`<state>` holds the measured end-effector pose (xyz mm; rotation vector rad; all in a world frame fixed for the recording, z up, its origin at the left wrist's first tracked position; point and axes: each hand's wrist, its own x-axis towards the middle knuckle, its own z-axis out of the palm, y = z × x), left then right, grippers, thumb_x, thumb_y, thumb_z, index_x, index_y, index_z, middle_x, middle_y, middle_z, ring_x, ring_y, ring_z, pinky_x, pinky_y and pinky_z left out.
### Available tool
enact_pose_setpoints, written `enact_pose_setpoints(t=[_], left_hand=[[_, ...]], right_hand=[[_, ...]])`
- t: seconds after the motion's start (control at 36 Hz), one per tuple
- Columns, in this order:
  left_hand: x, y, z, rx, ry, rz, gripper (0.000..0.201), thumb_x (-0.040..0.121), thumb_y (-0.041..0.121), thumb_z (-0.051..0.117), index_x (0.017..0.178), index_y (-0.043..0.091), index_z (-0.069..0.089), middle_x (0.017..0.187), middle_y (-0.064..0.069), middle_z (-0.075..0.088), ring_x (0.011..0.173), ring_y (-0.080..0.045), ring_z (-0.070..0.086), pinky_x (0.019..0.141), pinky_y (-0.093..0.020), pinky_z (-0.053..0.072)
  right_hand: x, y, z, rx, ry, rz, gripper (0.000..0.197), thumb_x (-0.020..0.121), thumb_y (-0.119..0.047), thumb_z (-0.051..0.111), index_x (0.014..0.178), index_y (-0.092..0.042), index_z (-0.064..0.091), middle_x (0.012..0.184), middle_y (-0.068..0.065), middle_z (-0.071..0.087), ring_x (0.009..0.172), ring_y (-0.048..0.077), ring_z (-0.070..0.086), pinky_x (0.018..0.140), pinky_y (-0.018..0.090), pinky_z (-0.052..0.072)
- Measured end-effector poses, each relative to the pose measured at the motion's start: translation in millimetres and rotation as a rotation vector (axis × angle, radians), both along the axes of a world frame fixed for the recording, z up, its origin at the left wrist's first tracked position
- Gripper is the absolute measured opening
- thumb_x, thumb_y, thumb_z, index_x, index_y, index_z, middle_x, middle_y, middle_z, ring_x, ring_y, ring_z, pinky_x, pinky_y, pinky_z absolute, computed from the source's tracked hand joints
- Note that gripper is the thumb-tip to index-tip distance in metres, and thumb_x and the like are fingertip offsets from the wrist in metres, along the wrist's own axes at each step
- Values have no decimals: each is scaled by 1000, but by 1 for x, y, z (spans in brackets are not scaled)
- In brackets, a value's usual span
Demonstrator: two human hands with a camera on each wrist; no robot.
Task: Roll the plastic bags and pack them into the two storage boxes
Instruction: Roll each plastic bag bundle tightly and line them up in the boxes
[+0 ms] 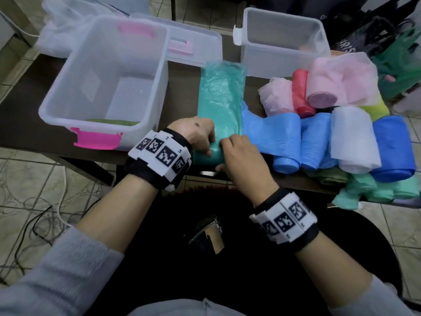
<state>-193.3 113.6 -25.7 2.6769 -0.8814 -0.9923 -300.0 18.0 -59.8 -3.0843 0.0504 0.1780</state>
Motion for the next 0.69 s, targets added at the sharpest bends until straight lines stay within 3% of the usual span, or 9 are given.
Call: enact_pose_setpoints(t=[0.06, 0.08, 0.17, 0.25, 0.39, 0.44, 0.53, 0.61, 0.69], left_hand=[[2, -3, 0, 41, 9, -42, 49, 85, 24, 69, 131, 15, 54, 128, -3, 60, 114, -22, 56, 98, -35, 46], [3, -5, 0, 64, 15, -64, 49, 86, 26, 68, 131, 14, 54, 127, -3, 60, 112, -22, 57, 98, -35, 46], [3, -8, -2, 122, 43, -122, 45, 86, 28, 68, 127, 12, 57, 122, -3, 63, 108, -22, 59, 97, -37, 48], [3, -7, -1, 142, 63, -143, 41, 88, 28, 64, 125, 11, 59, 123, -2, 62, 110, -22, 59, 99, -37, 46], [12, -3, 2, 68, 40, -62, 47, 86, 28, 65, 130, 13, 56, 124, -3, 62, 112, -21, 58, 100, -37, 45], [12, -3, 1, -34, -38, 22, 53, 83, 23, 70, 132, 13, 52, 127, -5, 60, 115, -22, 56, 99, -33, 45], [5, -2, 2, -180, -131, 99, 39, 80, 17, 73, 118, 14, 64, 118, -6, 64, 107, -21, 60, 88, -28, 48], [-3, -1, -2, -199, -111, 118, 41, 73, 21, 80, 112, 14, 68, 108, -6, 68, 96, -21, 63, 87, -34, 53], [-6, -2, -6, -178, -134, 126, 55, 65, 21, 86, 116, 14, 65, 111, -9, 66, 99, -25, 63, 88, -39, 53]], right_hand=[[-11, 9, -12, -58, -70, -32, 37, 76, -16, 69, 108, 0, 58, 101, 18, 59, 94, 35, 57, 80, 40, 49], [-15, 12, -18, -94, -117, -46, 31, 78, -11, 61, 107, 1, 61, 98, 18, 61, 90, 35, 60, 80, 40, 52], [-23, 13, -22, -160, -152, -44, 38, 83, -10, 35, 106, -3, 64, 96, 14, 64, 88, 31, 63, 79, 38, 52], [-20, 6, -16, -164, -173, -13, 34, 81, -9, 35, 98, -6, 65, 87, 10, 62, 79, 29, 62, 71, 35, 51], [5, -13, 5, -38, 154, 105, 36, 95, -15, 44, 130, -9, 43, 125, 10, 49, 117, 30, 45, 91, 39, 36], [20, -20, 13, 27, 234, 86, 40, 93, -19, 52, 131, -10, 45, 127, 12, 50, 119, 31, 44, 93, 40, 37], [39, -28, 22, 140, 353, 47, 40, 91, -17, 53, 130, -8, 50, 127, 14, 55, 117, 31, 50, 94, 36, 39], [55, -35, 31, 193, 448, 21, 40, 90, -20, 55, 130, -12, 51, 127, 10, 57, 114, 26, 53, 90, 31, 40], [67, -41, 35, 244, 508, -15, 50, 91, -23, 57, 138, -18, 40, 136, 6, 50, 120, 22, 48, 95, 29, 36]])
